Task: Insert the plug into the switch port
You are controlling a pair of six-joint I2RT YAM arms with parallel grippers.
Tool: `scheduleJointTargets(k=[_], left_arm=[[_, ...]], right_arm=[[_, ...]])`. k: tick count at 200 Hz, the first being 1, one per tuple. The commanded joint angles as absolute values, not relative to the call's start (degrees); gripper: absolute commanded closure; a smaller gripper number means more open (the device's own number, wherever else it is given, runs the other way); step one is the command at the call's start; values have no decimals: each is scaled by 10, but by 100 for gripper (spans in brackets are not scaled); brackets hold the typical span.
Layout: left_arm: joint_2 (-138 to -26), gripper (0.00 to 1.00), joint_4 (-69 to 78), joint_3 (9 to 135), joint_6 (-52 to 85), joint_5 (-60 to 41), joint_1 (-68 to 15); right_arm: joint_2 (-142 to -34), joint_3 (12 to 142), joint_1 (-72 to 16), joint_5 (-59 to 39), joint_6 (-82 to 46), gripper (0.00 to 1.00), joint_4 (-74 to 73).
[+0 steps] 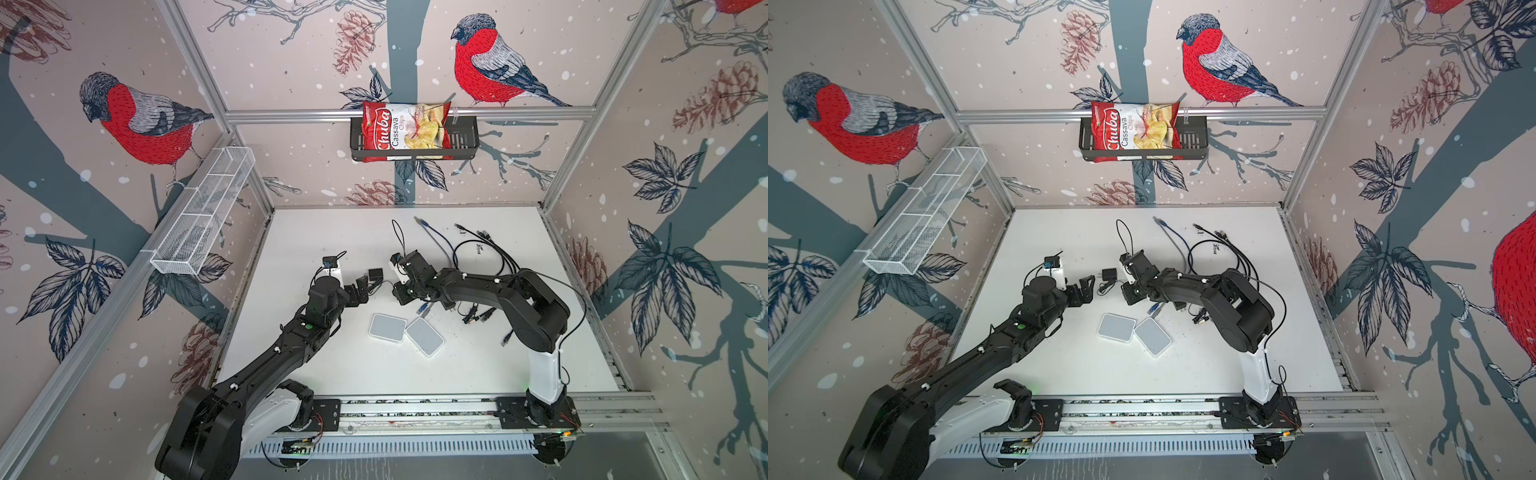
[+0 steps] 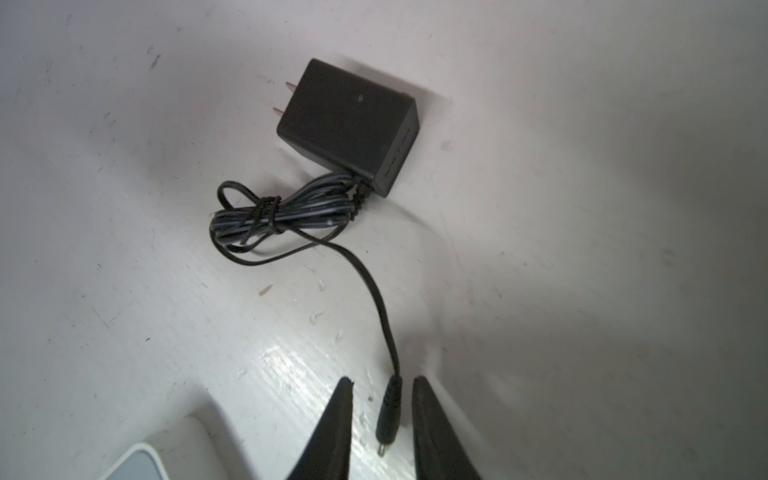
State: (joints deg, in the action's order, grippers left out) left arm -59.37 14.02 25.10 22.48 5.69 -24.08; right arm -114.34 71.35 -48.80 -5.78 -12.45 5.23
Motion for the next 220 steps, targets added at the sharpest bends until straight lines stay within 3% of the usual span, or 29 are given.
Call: scheduleJointTargets(k=[1,71,139,195,220], left_arm=[[-593,3,147,254,223,67,-241],[-595,3,111,249,257,78,-241],[-602,3,128,248,221,84,-241],[-613,3,149,281,162,11,-241],[-653,3,80,344,154,-3,-241]], right_arm=[[-1149,718,-490,-44,-136,73,63],[-1159,730,-489,-47,-132,80,63],[-1159,726,-484,-60,-128,97,47],[-1104,681,-446,-89,-183,98,-35],[-1089,679,-431,-78,-191,98,-38]])
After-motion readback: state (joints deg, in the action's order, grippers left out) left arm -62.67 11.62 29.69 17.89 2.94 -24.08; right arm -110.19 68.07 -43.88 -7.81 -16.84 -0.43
